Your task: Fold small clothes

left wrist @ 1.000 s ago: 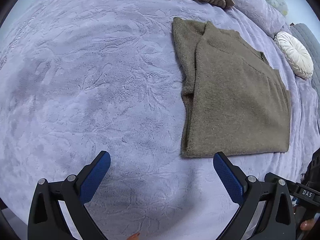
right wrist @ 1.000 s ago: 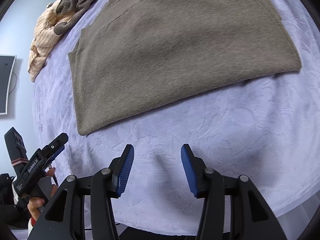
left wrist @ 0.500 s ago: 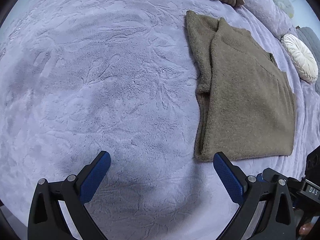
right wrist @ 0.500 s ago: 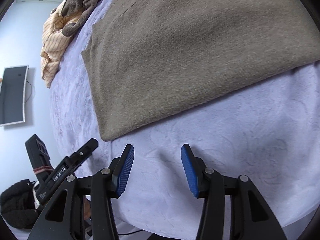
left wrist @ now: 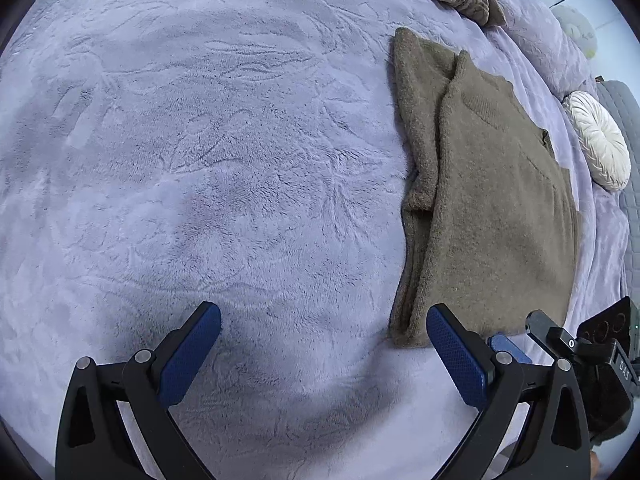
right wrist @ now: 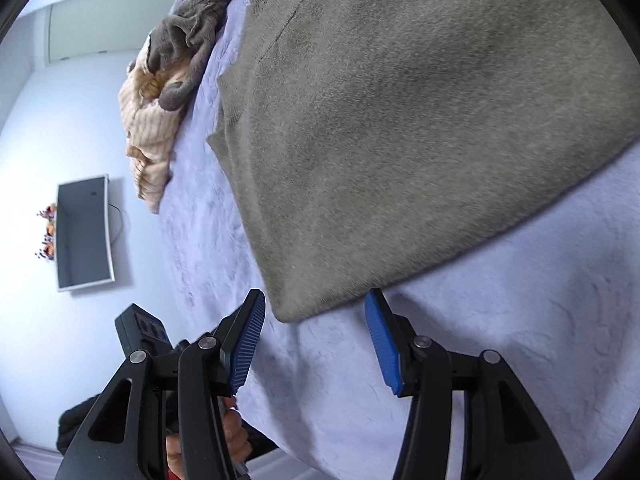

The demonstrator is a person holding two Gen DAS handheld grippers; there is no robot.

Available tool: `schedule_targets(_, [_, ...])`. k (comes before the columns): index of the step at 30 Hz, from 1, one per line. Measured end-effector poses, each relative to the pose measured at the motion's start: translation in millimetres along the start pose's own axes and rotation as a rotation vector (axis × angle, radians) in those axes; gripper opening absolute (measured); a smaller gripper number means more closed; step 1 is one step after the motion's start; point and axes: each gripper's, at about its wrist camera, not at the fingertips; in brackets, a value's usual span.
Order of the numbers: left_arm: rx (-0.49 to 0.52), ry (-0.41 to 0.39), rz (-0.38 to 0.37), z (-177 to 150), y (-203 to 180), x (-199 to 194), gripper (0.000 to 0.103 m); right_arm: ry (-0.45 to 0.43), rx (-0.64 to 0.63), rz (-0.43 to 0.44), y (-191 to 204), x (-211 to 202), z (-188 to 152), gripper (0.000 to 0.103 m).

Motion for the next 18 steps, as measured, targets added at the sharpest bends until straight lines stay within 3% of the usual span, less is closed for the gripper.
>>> schedule_targets(3, [-0.020, 0.028, -0.062, 2.5, 5.2, 5.8, 0.103, 0.001, 0.037, 0.037, -3.3, 8.7, 4.8, 0.056])
schedule_targets(5, [-0.031, 0.030, -0.143, 3.4, 9.0, 5.6, 0.103, -0.002, 0.062, 0.062, -6.6, 12.9, 7.3, 0.056])
schedule_targets(10, [-0.058, -0.023, -0.285, 10.3, 11.3, -5.3, 0.103, -0.011, 0.119, 0.123, -17.9, 16.0, 11.0, 0.056])
schedule_targets(18, [-0.046, -0.031, -0.320, 32.6, -4.3, 3.7, 0.103, -0.062, 0.171, 0.143, -43.4, 4.7, 1.4, 0.056])
Point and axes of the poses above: each gripper's, at about its wrist camera, not at the fingertips, and x roughly the way its jaws point, y to its left, z to its top, and after that the axes turned 13 degrees about x, right-handed
